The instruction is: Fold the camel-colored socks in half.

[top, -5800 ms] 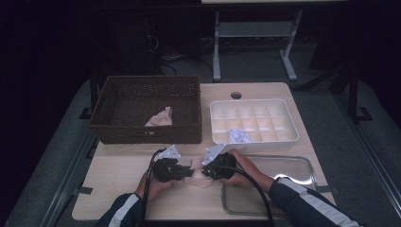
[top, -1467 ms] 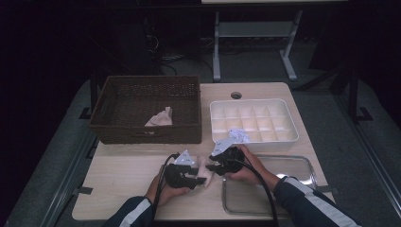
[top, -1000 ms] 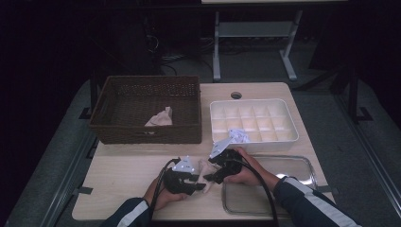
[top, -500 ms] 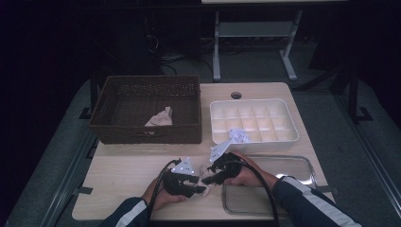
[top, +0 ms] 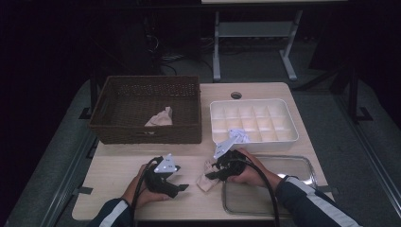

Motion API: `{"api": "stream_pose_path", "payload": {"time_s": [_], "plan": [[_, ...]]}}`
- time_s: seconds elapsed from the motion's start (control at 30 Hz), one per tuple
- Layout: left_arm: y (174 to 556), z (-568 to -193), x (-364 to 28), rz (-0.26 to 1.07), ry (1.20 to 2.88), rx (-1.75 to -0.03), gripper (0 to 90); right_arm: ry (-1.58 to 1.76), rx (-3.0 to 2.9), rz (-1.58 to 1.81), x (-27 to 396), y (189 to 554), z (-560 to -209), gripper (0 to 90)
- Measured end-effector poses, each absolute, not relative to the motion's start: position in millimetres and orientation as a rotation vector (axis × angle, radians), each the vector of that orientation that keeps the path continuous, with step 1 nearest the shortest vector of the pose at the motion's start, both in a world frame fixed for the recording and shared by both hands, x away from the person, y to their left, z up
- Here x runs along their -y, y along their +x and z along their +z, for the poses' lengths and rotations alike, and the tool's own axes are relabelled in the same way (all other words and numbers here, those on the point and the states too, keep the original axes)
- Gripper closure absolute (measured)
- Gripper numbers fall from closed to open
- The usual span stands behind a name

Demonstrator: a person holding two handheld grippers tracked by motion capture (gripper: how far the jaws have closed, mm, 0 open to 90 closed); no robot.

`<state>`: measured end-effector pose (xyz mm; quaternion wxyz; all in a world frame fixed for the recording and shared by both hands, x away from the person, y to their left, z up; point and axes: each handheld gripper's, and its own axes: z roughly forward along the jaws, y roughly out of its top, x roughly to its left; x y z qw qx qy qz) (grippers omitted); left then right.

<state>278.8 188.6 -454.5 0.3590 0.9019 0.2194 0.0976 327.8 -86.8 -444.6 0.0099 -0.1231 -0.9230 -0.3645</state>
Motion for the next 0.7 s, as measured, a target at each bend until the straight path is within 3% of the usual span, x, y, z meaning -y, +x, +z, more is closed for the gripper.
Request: {"api": "stream_pose_path", "payload": {"time_s": [0.3,0.7], "plan": [[292,-470,-219,0.273,2.316,-0.628,18.6,-0.422,2.908,-1.142,94,333,-440,65.4],[300,-476,-221,0.29,2.242,-0.678,14.7,-0.442,2.944,-1.12,100,332,-436,65.4]]}}
